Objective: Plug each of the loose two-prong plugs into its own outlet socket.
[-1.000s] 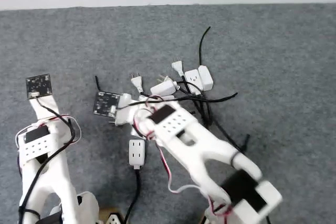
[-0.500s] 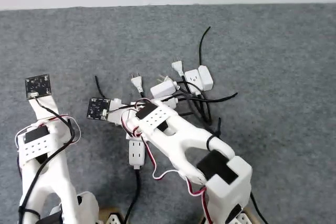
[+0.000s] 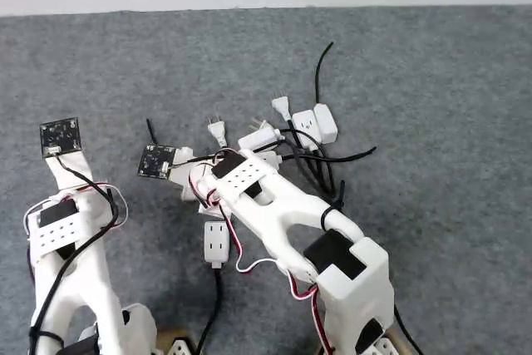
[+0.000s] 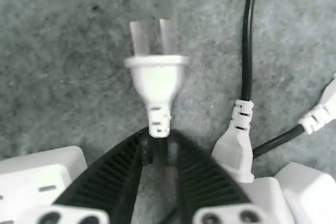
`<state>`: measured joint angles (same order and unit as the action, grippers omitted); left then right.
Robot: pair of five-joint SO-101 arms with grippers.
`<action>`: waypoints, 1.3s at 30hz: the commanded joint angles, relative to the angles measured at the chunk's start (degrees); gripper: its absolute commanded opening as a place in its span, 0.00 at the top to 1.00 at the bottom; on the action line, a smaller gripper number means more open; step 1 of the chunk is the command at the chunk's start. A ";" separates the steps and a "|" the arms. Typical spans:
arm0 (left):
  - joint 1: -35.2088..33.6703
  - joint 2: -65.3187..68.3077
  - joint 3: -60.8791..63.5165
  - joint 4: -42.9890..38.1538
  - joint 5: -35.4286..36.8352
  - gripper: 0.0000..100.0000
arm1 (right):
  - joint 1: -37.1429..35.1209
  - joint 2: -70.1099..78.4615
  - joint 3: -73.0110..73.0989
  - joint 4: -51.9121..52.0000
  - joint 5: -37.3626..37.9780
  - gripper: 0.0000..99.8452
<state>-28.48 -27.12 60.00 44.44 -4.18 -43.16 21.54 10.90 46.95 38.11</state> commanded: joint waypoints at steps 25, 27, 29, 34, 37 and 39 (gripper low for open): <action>0.00 0.00 -0.40 -3.52 0.79 0.99 | 40.84 -41.19 -3.25 46.46 -9.76 0.99; 0.00 0.00 -0.40 -3.52 0.79 0.99 | 46.37 -41.01 2.20 44.88 -5.80 0.99; 0.00 0.00 -0.31 -3.52 0.79 0.99 | 52.18 -40.57 8.18 40.48 -1.67 0.99; 0.00 0.00 -0.22 -3.52 0.79 0.99 | 65.71 -38.20 21.19 25.19 8.09 0.99; 0.00 0.00 -0.22 -3.52 0.79 0.99 | 70.90 -36.09 24.26 21.23 9.32 0.99; 0.00 0.00 -0.22 -3.60 0.79 0.99 | 74.07 -34.59 24.44 20.18 9.32 0.99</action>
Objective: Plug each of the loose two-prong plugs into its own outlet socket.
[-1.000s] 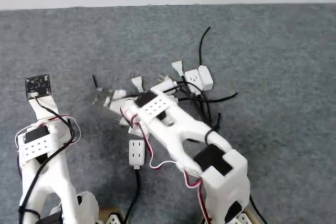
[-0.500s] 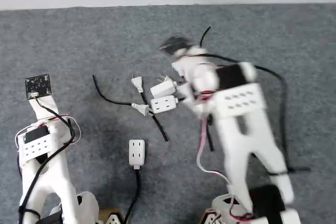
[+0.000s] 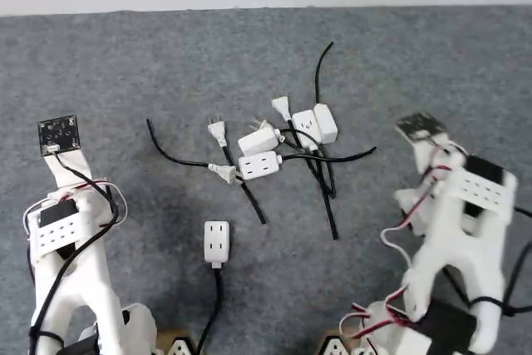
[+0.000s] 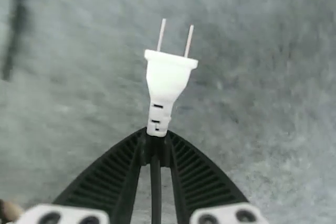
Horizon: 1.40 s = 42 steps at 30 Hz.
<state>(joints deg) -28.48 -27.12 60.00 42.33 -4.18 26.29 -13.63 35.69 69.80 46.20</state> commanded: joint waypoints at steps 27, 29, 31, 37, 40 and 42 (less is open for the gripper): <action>0.62 0.00 -0.13 -1.58 0.79 0.99 | 30.81 -13.41 10.64 4.79 24.18 0.90; 0.62 0.00 -0.13 -1.58 0.79 0.99 | 34.51 -16.92 14.51 3.21 26.55 0.90; 0.62 0.00 -0.13 -1.58 0.79 0.99 | 37.67 -19.56 18.29 1.54 28.92 0.90; 0.62 0.00 -0.13 -1.58 0.79 0.99 | 46.11 -21.58 24.35 -5.85 34.46 0.90; 0.62 0.00 -0.13 -1.58 0.79 0.99 | 48.84 -21.49 24.88 -9.89 34.64 0.89; 0.62 0.00 -0.13 -1.58 0.79 0.99 | 49.98 -21.49 24.88 -11.21 34.73 0.89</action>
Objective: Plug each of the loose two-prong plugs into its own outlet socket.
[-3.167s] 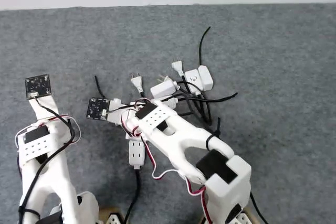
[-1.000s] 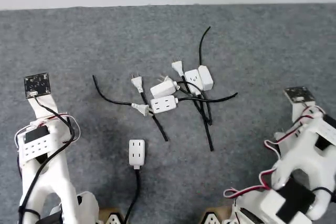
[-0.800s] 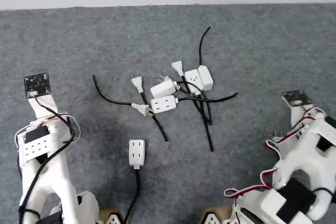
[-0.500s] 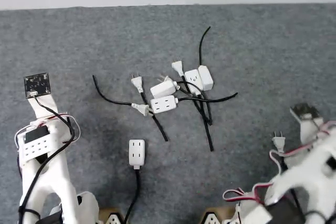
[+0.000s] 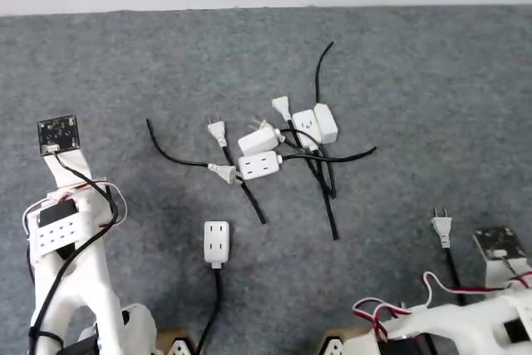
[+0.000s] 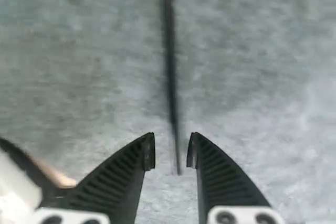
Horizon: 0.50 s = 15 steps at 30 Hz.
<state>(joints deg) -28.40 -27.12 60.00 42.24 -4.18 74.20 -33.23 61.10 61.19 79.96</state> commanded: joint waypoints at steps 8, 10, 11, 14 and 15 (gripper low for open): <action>0.53 0.00 -0.13 -1.49 0.79 0.99 | 2.42 -1.89 4.84 -3.03 3.96 0.89; 0.53 0.00 -0.13 -1.49 0.79 0.99 | 2.33 -1.89 6.95 -4.35 5.71 0.89; 0.53 0.00 -0.13 -1.49 0.79 0.99 | 2.33 -1.89 7.82 -5.49 6.15 0.89; 0.53 0.00 -0.13 -1.49 0.70 0.99 | 2.77 -1.89 9.76 -10.51 6.15 0.89; 0.53 0.00 -0.13 -1.49 0.62 0.99 | 2.86 -1.89 10.20 -11.82 6.15 0.90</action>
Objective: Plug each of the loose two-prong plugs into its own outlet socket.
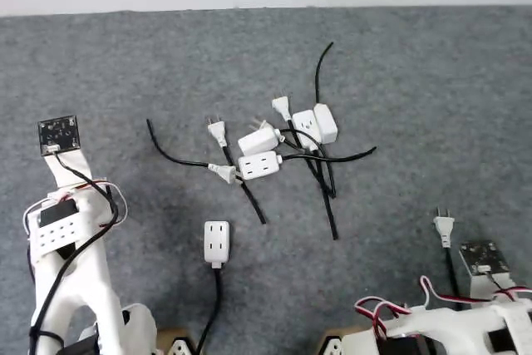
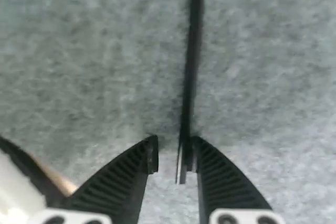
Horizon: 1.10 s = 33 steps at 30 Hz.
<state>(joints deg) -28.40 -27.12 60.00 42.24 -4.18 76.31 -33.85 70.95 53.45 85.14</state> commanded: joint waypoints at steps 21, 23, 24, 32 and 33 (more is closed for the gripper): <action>0.53 0.00 -0.13 -1.58 0.53 0.99 | 1.63 -1.98 -1.49 -3.74 0.44 0.99; 0.53 0.00 -0.13 -1.58 0.53 0.99 | 1.71 -1.98 -4.40 -0.48 -0.70 0.99; 0.53 0.00 -0.13 -1.58 0.53 0.99 | 1.80 -1.98 -6.33 1.71 -0.97 0.99; 0.53 0.00 -0.13 -1.58 0.53 0.99 | -0.57 -1.98 -24.79 22.55 -1.05 0.99; 0.53 0.00 -0.13 -1.58 0.53 0.99 | -1.01 -1.98 -26.55 24.48 -1.14 0.99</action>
<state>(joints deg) -28.40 -27.12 60.00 42.24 -4.18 77.01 -34.29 52.22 72.00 84.88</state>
